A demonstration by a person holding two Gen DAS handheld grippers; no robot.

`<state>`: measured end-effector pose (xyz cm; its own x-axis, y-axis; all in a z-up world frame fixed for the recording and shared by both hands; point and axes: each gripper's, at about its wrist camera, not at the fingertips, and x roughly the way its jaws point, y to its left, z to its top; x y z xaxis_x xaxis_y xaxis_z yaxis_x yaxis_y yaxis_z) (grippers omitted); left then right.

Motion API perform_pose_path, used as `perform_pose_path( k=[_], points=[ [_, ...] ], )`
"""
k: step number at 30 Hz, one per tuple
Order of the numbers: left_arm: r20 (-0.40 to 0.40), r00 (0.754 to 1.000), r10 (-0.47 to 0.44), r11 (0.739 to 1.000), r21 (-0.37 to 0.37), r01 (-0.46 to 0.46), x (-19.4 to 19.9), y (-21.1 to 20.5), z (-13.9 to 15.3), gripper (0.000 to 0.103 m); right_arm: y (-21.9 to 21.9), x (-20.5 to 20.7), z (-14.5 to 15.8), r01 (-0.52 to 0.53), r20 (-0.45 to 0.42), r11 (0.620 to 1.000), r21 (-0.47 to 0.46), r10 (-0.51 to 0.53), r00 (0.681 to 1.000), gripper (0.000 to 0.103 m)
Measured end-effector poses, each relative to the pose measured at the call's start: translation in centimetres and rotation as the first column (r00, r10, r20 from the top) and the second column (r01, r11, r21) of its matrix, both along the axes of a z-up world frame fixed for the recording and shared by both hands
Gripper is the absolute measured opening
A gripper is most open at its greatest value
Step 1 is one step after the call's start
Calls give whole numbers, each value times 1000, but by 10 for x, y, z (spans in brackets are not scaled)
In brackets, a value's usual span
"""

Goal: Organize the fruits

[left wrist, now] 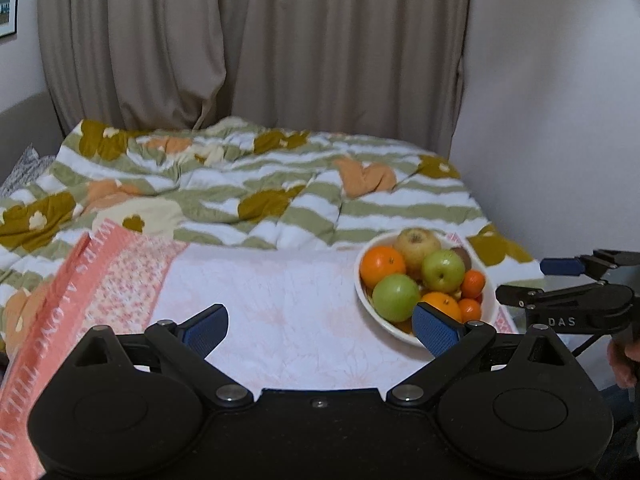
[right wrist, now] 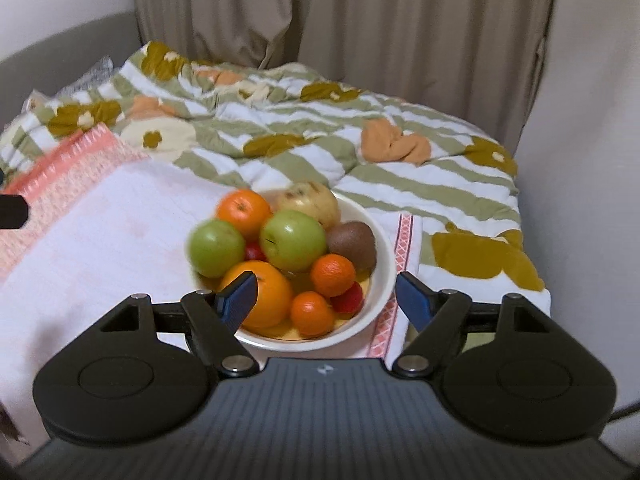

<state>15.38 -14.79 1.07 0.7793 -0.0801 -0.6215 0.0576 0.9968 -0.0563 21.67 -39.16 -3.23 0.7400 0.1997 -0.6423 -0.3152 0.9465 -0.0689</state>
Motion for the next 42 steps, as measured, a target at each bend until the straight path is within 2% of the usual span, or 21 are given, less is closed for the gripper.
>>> perform_pose_path(
  k=[5, 10, 13, 24, 42],
  points=[
    [70, 997, -30, 999, -7, 31, -27, 24, 23, 100, 19, -39, 38, 66, 6, 995, 77, -67, 998, 93],
    [120, 992, -41, 999, 7, 40, -56, 50, 39, 101, 41, -85, 69, 150, 11, 978, 145, -154, 988, 103],
    [134, 990, -44, 999, 22, 42, -72, 64, 42, 103, 58, -111, 80, 198, 24, 969, 147, -204, 979, 103],
    [108, 994, -21, 998, 60, 14, -103, 101, 35, 103, 104, -161, 77, 270, -20, 956, 115, -270, 963, 103],
    [98, 995, -14, 998, 64, 8, -110, 112, 34, 103, 110, -169, 71, 291, -38, 951, 107, -289, 957, 103]
  ],
)
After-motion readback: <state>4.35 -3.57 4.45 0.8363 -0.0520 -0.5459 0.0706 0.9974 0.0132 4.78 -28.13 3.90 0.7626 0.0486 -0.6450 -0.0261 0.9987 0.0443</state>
